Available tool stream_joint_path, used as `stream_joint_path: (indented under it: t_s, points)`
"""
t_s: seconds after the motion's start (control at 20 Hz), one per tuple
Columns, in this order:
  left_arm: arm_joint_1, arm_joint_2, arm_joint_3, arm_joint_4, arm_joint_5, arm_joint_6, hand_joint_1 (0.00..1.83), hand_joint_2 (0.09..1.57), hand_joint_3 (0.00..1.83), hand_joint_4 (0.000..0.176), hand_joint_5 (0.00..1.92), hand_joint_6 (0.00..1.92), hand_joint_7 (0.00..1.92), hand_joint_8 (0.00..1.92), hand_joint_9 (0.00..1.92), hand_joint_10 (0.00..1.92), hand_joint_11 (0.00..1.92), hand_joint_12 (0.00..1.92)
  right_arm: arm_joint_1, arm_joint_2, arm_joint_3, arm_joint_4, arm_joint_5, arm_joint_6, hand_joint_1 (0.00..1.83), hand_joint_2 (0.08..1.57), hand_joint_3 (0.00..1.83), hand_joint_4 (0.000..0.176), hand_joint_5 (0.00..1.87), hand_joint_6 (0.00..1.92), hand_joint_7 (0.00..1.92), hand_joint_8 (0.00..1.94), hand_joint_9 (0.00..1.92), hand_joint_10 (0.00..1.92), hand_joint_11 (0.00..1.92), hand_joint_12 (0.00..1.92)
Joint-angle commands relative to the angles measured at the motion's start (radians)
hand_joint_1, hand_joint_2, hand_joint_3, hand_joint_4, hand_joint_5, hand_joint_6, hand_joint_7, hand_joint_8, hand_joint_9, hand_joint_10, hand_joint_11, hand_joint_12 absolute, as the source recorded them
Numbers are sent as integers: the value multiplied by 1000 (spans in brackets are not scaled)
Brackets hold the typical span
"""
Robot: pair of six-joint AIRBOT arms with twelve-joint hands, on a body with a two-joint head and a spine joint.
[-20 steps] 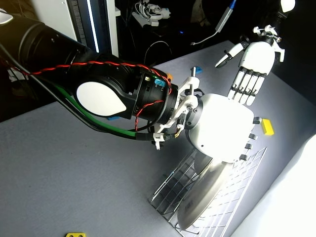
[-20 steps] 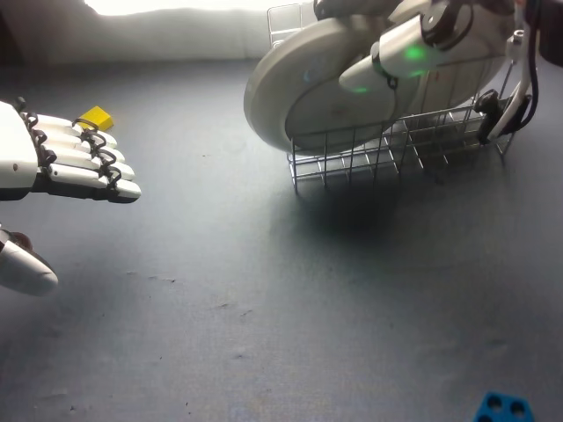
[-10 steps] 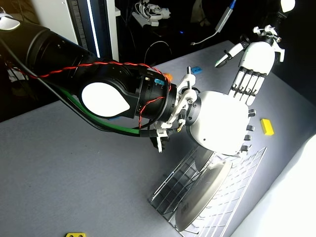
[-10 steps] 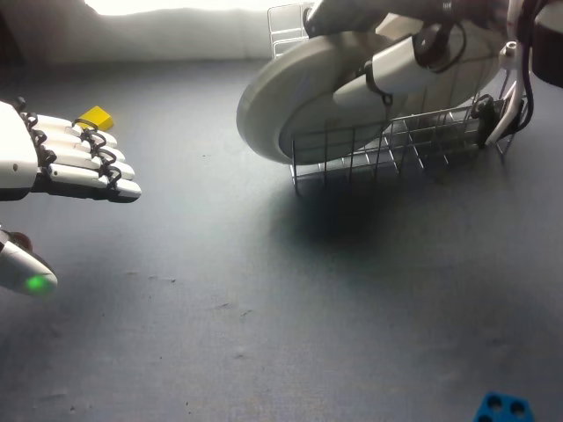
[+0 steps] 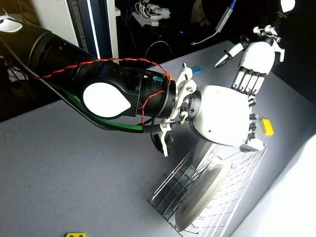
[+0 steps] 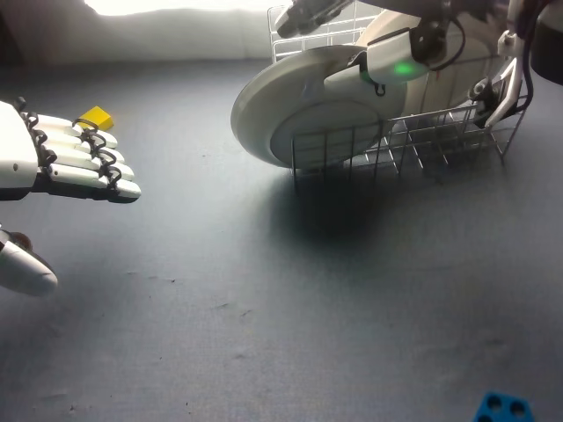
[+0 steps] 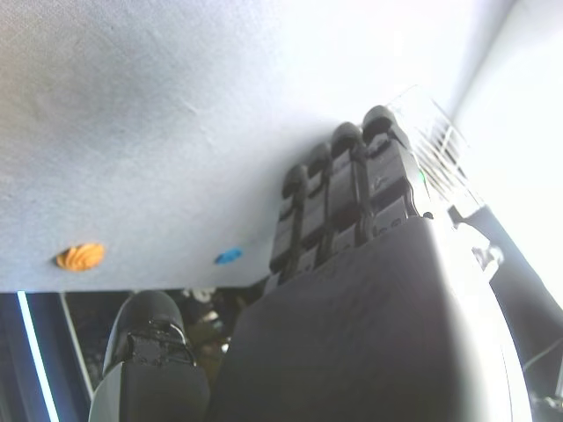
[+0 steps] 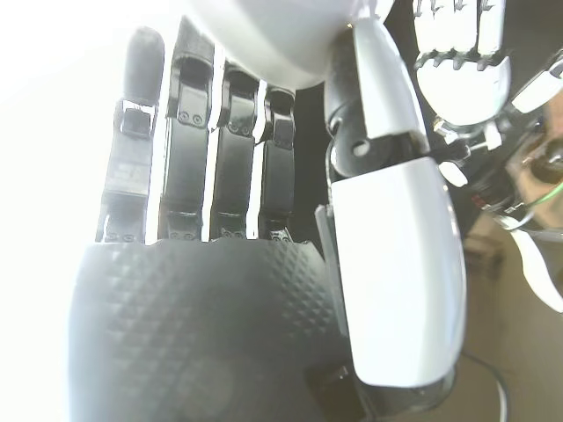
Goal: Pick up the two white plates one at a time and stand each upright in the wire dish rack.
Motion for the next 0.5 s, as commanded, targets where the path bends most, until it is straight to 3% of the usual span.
stream_joint_path:
  t_s: [0.0, 0.45]
  points:
    - [-8, 4, 1, -62, -21, -4, 0, 1091, 6, 0, 80, 4, 78, 2, 62, 4, 22, 27, 18, 8, -1, 14, 117, -5, 1116, 1066, 0, 0, 671, 3, 709, 0, 692, 0, 233, 1110]
    - [-8, 4, -2, -62, -21, -4, 0, 1082, 0, 0, 96, 7, 95, 6, 81, 9, 34, 50, 22, 24, -1, -23, 121, -5, 1084, 1026, 0, 0, 488, 0, 539, 0, 531, 0, 115, 1065]
